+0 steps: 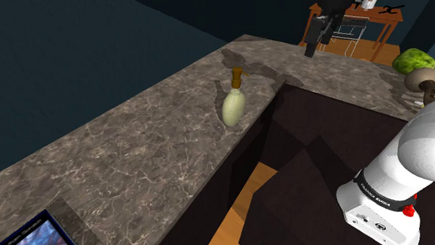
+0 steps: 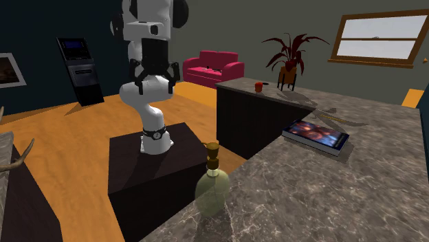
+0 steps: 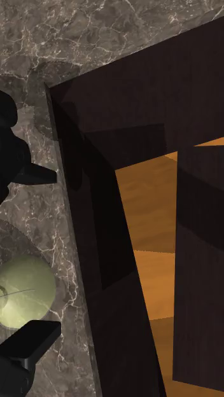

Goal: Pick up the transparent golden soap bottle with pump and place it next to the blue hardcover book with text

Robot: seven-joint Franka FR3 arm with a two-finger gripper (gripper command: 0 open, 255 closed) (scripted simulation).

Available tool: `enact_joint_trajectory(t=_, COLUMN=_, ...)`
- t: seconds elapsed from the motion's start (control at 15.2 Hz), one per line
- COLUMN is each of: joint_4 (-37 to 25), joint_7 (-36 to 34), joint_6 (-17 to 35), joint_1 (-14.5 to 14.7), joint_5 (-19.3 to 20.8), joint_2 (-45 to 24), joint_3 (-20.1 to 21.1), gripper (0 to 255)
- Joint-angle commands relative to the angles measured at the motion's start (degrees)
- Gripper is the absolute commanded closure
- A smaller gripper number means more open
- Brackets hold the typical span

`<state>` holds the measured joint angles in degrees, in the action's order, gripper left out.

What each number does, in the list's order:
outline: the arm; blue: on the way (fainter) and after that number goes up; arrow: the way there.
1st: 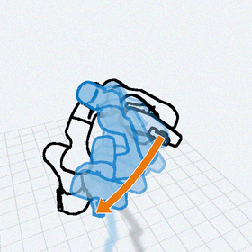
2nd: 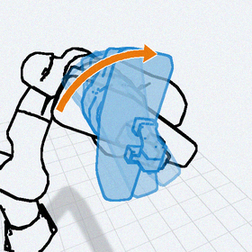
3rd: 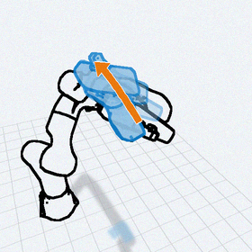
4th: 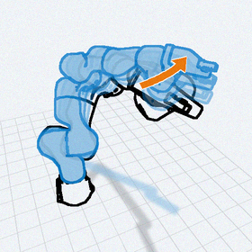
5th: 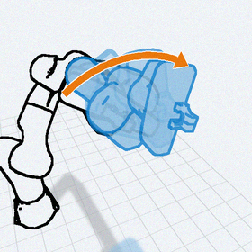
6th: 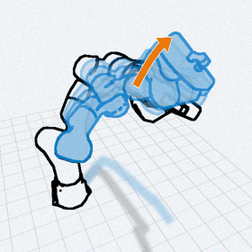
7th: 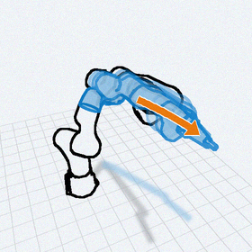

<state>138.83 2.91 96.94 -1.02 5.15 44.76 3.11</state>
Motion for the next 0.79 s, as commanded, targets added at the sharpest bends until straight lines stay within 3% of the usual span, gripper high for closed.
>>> enact_joint_trajectory(t=0.0, joint_4=0.0, joint_7=0.0, joint_6=0.0, joint_1=0.0, joint_5=0.0, joint_2=0.0, joint_3=0.0, gripper=0)
enact_joint_trajectory(t=0.73, joint_4=-7.77, joint_7=-6.71, joint_6=15.11, joint_1=1.0, joint_5=-2.46, joint_2=-21.84, joint_3=4.45, gripper=0)
